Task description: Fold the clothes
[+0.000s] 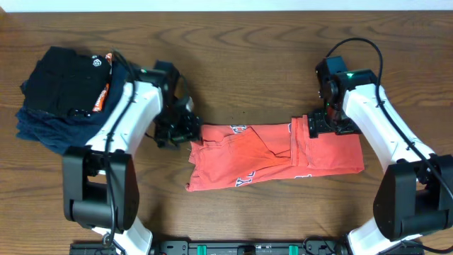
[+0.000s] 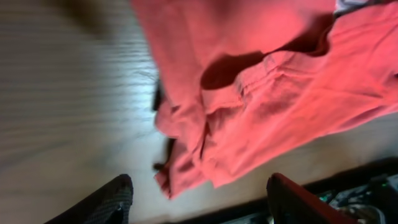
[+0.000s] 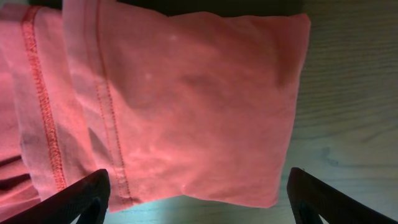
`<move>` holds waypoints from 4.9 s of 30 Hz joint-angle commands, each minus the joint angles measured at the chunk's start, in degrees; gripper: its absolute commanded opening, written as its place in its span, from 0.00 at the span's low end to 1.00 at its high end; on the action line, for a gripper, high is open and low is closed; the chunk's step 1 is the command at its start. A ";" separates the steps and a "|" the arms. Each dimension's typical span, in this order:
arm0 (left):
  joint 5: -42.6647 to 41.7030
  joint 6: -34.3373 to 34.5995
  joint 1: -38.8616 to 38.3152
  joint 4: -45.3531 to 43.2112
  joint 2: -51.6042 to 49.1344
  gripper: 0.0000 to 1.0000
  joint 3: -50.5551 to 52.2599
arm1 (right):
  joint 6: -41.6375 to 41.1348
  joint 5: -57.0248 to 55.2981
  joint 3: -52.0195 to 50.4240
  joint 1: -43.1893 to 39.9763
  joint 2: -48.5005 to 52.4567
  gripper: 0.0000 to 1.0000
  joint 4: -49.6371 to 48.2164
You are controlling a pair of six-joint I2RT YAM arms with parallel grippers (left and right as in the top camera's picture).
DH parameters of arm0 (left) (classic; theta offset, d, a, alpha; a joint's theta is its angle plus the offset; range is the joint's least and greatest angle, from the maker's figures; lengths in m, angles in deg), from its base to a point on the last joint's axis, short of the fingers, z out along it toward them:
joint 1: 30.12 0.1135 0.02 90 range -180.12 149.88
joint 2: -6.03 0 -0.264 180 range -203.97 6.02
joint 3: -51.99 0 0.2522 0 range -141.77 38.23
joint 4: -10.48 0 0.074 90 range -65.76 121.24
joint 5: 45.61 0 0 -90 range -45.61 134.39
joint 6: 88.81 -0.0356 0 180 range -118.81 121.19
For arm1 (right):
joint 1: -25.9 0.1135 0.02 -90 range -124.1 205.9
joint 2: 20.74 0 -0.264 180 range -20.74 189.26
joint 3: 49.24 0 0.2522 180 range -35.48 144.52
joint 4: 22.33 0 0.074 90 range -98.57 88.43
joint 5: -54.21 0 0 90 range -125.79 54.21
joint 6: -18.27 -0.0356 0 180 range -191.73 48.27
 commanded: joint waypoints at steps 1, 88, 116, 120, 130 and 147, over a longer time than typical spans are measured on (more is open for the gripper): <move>-1.73 -0.52 -1.97 -3.65 -0.31 0.75 4.90 | -1.38 -0.17 0.74 -0.87 -0.57 0.89 -0.11; 5.86 5.44 -35.87 -20.68 -8.44 0.50 -19.19 | -1.40 -0.17 0.74 -1.14 -0.57 0.94 2.43; 15.65 0.68 -15.34 -21.00 -3.91 0.61 -19.19 | 10.23 34.16 15.61 -4.24 -3.30 0.79 -6.40; 11.34 0.68 -15.43 -21.31 -8.63 0.61 -19.19 | 9.46 34.56 13.14 -3.08 -1.57 0.69 -9.38; 8.83 0.70 -15.63 -19.98 -17.62 0.62 -19.17 | 8.52 38.07 -0.50 -1.68 5.86 0.39 -9.94; 8.52 5.79 -15.96 -7.45 -19.85 0.55 -13.92 | 5.07 13.09 -12.79 -3.32 6.25 0.54 -25.55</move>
